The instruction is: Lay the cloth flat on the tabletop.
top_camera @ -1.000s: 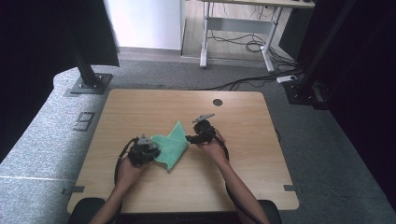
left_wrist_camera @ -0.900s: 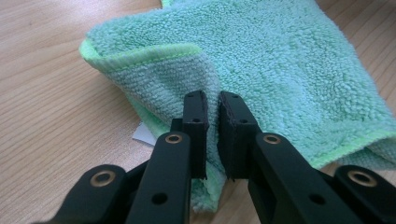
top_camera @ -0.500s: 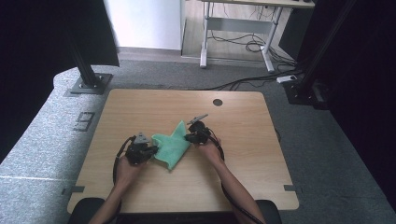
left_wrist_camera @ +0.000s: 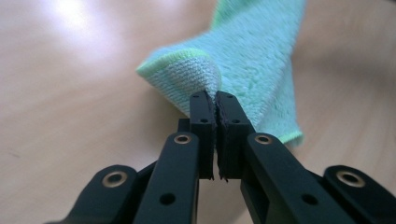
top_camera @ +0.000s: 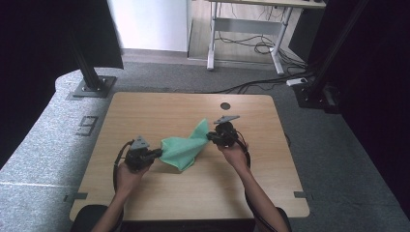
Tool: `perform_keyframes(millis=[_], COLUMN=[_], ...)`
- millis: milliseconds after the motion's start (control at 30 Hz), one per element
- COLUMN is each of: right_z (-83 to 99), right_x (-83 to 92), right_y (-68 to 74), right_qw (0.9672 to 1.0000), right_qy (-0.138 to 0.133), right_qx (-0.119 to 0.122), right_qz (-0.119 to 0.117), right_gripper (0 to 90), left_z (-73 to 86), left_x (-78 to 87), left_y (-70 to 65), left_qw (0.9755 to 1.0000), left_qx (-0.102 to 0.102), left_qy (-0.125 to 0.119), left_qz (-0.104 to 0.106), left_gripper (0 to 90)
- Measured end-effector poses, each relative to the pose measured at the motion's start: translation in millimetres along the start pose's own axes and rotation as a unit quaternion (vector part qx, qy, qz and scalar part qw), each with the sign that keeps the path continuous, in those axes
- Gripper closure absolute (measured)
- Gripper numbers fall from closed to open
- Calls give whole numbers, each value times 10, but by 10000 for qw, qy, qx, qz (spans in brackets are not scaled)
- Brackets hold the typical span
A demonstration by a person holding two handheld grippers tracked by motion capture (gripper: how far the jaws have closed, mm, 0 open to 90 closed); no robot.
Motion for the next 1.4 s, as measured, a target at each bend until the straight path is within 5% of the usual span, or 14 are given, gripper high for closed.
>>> perform_keyframes(millis=[67, 133, 367, 533, 767, 833, 867, 1000, 1233, 1333, 1400], right_z=[97, 163, 324, 443, 520, 540, 557, 569, 501, 523, 524], right_x=[-34, -23, 146, 245, 178, 144, 106, 35, -141, -220, -216], right_y=[-30, -39, 39, 308, 660, 745, 810, 872, 948, 979, 976], right_qw=[9999, 9997, 9998, 9996, 9977, 9971, 9965, 9958, 9957, 9959, 9958], right_qy=[113, 155, 108, 87, 160, 178, 215, 264, 343, 479, 479], right_qx=[23, -13, -89, -62, 119, 158, 176, 211, 264, 363, 308], right_qz=[110, 162, 112, -243, -642, -726, -790, -851, -821, -683, -723], right_gripper=[608, 586, 554, 585, 605, 605, 606, 616, 645, 844, 864], left_z=[158, 181, -67, -268, -301, -253, -193, -152, -137, -121, -118], left_x=[-69, -65, 64, -138, -520, -638, -712, -717, -665, -632, -621], left_y=[-61, -62, 3, 35, 47, 80, 152, 232, 242, 254, 265], left_qw=[9992, 9991, 10000, 9998, 9980, 9962, 9929, 9948, 9920, 9908, 9906], left_qx=[-54, -97, 10, -142, -496, -590, -658, -317, -314, -321, -295], left_qy=[397, 413, 65, -7, 171, 338, 530, 498, 506, 520, 517], left_qz=[44, -78, -43, -161, -359, -547, -839, -832, -1113, -1210, -1232], left_gripper=[747, 641, 400, 365, 305, 304, 304, 310, 314, 315, 316])
Point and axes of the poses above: each handheld gripper's, and its own axes: x roughly backward along the jaws, z roughly out of its underside, y roughly to its left, the point moved 6 cm from there along -x, roughly forward along the jaws, and after that the axes turned 15 degrees about x, right-handed, at the moved point
